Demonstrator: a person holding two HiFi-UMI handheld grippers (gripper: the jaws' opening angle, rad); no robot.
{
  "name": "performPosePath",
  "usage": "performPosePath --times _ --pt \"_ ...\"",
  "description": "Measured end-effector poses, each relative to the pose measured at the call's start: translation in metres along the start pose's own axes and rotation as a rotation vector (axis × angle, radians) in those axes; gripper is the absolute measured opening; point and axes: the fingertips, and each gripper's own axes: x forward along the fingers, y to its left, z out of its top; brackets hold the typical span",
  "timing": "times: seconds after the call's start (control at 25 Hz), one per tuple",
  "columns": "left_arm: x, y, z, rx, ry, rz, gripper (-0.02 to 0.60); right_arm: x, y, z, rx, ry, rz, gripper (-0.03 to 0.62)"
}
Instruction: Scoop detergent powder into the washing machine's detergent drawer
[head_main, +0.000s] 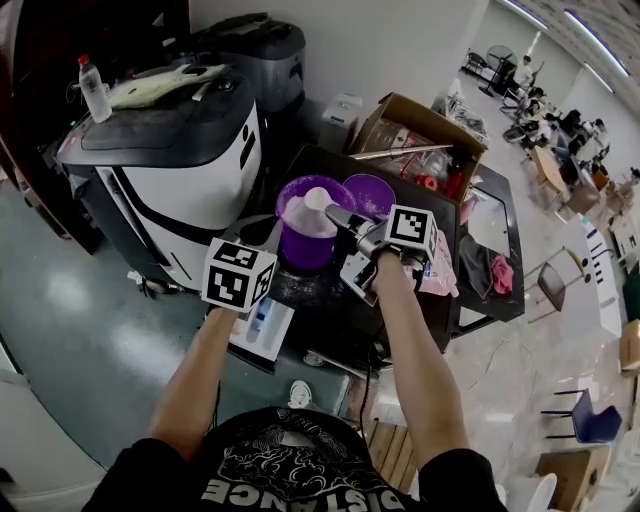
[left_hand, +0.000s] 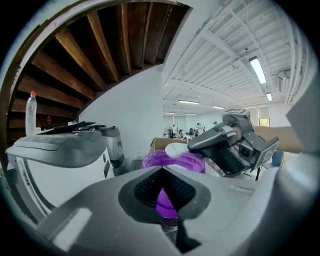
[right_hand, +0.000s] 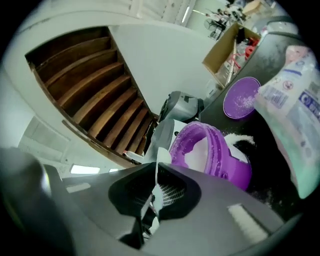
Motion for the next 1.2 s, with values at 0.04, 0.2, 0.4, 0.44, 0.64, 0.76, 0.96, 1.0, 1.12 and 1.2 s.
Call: performPosePath --times 0.04,0.2,0.4,0.44,0.64,0.76,0.96,1.0,1.12,1.2 --pt "0.001 0.0 0.0 0.0 0.0 0.008 0.002 -0.002 -0.001 0.002 0.035 -0.021 0.022 0.037" --pt "0.007 0.002 0.0 -0.002 -0.001 0.043 0.0 -0.006 0.002 0.008 0.142 -0.078 0.092 0.037" --pt "0.012 0.008 0.002 -0.007 -0.008 0.09 0.002 -0.009 0.005 0.013 0.251 -0.114 0.167 0.037" --pt "0.013 0.009 0.002 -0.009 -0.011 0.101 0.002 -0.01 0.004 0.014 0.272 -0.122 0.177 0.037" --pt "0.016 0.013 0.001 -0.015 -0.016 0.137 0.001 -0.01 0.003 0.018 0.342 -0.143 0.212 0.037" --pt "0.016 0.014 0.0 -0.016 -0.015 0.147 0.0 -0.011 0.004 0.019 0.36 -0.148 0.226 0.037" --pt "0.012 0.015 -0.003 -0.018 -0.013 0.148 0.002 -0.014 0.001 0.019 0.366 -0.165 0.22 0.037" --pt "0.011 0.015 -0.004 -0.019 -0.013 0.146 0.002 -0.015 0.001 0.018 0.365 -0.17 0.218 0.037" --pt "0.007 0.017 -0.008 -0.02 -0.012 0.133 0.002 -0.018 0.002 0.015 0.349 -0.193 0.208 0.037" --pt "0.005 0.016 -0.012 -0.023 -0.008 0.117 0.002 -0.019 0.004 0.013 0.336 -0.208 0.2 0.037"
